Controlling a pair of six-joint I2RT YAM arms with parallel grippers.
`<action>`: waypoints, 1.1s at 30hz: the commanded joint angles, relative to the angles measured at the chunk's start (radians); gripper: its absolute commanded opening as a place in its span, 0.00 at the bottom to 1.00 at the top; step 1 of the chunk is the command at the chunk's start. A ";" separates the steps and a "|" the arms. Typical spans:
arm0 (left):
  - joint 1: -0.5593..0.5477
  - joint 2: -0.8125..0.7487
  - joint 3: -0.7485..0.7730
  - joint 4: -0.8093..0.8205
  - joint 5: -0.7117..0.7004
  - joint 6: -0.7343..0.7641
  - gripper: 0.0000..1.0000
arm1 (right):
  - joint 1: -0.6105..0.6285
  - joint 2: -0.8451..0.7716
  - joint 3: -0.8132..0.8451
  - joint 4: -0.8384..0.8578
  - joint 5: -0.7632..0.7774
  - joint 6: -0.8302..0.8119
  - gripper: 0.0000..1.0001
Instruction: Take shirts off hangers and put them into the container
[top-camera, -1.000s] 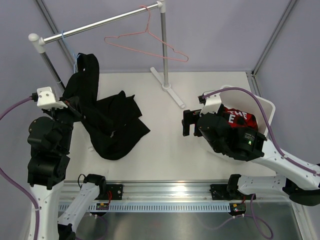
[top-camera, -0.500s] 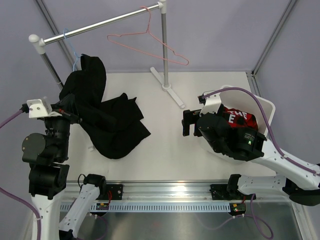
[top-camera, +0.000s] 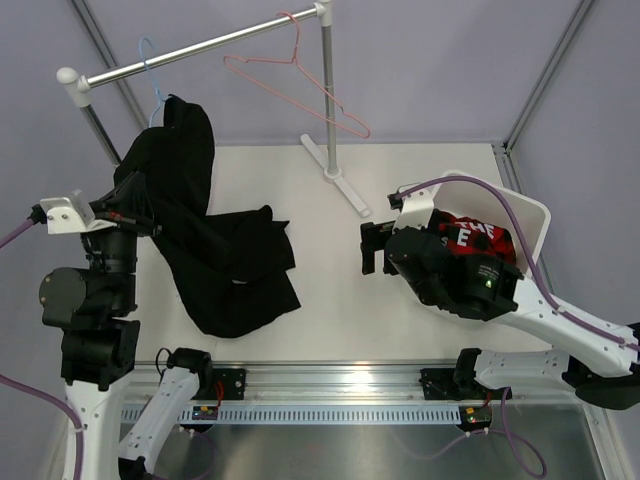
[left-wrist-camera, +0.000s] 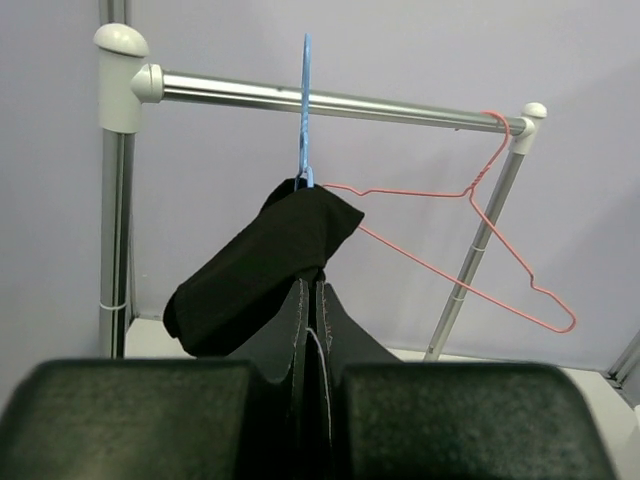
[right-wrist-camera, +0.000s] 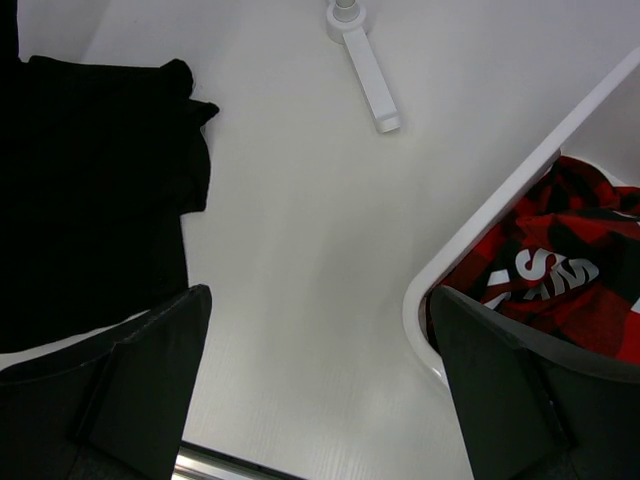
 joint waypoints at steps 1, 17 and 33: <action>-0.001 -0.027 0.029 0.143 0.059 -0.044 0.00 | 0.009 0.013 0.001 0.011 0.006 -0.006 0.99; -0.001 -0.156 0.109 -0.014 0.238 -0.154 0.00 | 0.009 0.045 0.008 0.026 -0.037 -0.020 0.99; -0.001 -0.414 -0.060 -0.332 0.428 -0.444 0.00 | 0.010 0.234 0.419 0.189 -0.430 -0.234 0.99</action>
